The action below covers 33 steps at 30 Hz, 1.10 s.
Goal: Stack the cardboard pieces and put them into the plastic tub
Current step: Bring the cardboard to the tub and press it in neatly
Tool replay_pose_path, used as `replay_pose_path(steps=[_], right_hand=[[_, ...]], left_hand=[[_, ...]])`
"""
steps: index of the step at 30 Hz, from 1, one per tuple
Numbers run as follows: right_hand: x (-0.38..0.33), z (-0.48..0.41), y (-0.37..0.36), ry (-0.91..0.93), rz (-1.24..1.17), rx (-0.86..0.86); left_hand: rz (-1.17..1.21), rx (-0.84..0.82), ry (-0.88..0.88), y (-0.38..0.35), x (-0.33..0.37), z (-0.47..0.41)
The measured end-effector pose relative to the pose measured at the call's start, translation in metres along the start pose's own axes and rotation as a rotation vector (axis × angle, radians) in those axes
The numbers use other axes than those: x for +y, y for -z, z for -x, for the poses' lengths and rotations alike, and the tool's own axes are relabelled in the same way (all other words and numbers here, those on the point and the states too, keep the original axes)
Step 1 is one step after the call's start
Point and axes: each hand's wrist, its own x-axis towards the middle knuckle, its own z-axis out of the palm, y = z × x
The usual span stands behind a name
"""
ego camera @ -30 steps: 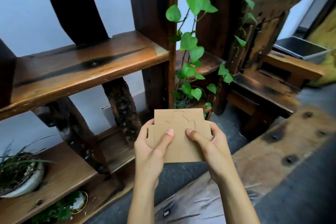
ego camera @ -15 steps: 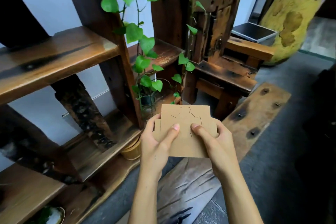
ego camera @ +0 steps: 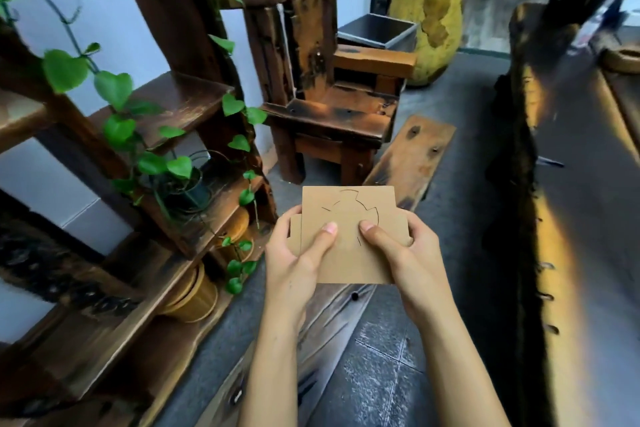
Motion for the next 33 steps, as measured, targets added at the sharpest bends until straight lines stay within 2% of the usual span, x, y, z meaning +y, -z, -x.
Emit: replay_pose_path(steps=[13, 19, 29, 33], right_hand=[[0.005, 0.01, 0.14, -0.008, -0.089, 0.203], [0.005, 0.024, 0.202, -0.015, -0.131, 0.333], [0.009, 0.049, 0.263, -0.004, -0.208, 0.554], [0.011, 0.059, 0.28, 0.007, -0.214, 0.696]], left_hand=[[-0.006, -0.199, 0.032, -0.131, -0.021, 0.036], [-0.001, -0.344, 0.086, -0.191, -0.03, 0.061], [-0.056, -0.577, 0.125, -0.259, -0.044, 0.078], [-0.082, -0.711, 0.142, -0.283, -0.053, 0.081]])
